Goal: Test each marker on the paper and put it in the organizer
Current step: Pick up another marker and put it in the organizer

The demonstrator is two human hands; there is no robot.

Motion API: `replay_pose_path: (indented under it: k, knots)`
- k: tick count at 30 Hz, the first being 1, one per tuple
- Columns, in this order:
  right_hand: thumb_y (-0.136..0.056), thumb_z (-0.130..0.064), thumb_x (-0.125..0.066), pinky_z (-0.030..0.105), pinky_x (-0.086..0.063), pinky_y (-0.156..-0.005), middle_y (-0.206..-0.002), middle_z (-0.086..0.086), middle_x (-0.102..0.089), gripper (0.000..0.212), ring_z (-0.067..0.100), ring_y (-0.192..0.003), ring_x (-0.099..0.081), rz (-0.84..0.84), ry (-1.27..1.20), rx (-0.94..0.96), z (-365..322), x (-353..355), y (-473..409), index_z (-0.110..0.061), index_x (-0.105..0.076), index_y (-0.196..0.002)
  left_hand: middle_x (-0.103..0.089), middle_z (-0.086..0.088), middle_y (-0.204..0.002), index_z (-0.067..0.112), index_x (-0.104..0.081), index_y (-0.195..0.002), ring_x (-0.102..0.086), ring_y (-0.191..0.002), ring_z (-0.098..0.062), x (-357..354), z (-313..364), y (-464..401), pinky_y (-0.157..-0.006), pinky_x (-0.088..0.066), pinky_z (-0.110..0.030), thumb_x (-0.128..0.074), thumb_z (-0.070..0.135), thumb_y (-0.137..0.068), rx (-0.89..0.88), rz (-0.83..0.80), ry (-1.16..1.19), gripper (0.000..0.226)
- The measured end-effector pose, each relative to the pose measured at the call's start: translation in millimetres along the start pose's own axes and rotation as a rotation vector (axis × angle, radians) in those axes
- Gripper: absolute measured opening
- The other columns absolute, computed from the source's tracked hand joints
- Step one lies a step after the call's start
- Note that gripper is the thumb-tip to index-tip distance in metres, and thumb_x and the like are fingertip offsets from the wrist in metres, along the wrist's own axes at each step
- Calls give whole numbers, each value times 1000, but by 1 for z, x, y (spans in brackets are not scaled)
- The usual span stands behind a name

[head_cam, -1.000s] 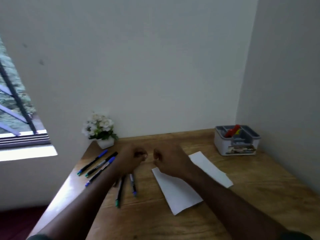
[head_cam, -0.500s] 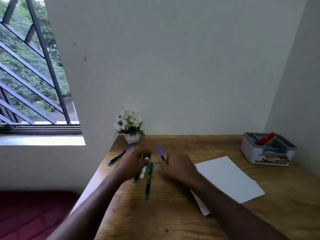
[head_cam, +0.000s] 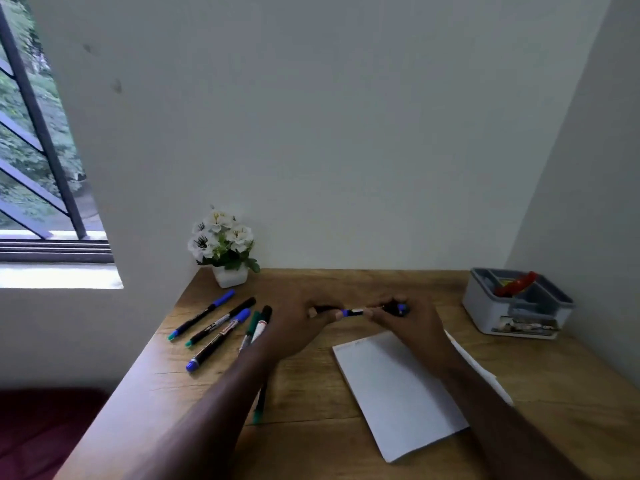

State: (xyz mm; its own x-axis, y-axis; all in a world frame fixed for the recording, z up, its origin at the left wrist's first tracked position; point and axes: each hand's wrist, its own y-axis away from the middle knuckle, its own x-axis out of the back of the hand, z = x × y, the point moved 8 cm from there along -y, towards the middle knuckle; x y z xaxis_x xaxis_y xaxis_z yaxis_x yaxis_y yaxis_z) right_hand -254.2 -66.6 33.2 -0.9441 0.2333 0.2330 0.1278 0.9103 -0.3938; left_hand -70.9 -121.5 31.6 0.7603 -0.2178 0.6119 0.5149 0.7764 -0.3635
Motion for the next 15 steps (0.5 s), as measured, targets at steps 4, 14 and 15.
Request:
replay_pose_path:
  k: [4,14,15]
  knots:
    - [-76,-18,-82,21,-46,-56,-69,8,-71,7,12,-62,-62,-52,-252,-58,11,0,-3,-17,-80,-83,-65,25,-98,32,-70,-112,-57,-92,5,-19,10,-6,-76,-41,-13,-63,22,-93,-66,-64,11,22]
    - [-92,-24,-67,21,-40,-49,-60,13,-61,34,17,-50,-48,-224,-353,-102,5,-12,-1,2,-56,-74,-64,-10,-81,20,-72,-99,-55,-73,-27,-39,34,2,-67,-45,-38,-56,19,-97,-111,-331,232,16]
    - [-92,-22,-67,21,-40,-49,-61,13,-61,32,17,-51,-48,-246,-355,-95,3,-11,0,2,-56,-74,-62,-11,-77,17,-71,-95,-53,-71,-24,-39,38,3,-67,-44,-38,-56,15,-97,-121,-359,264,16]
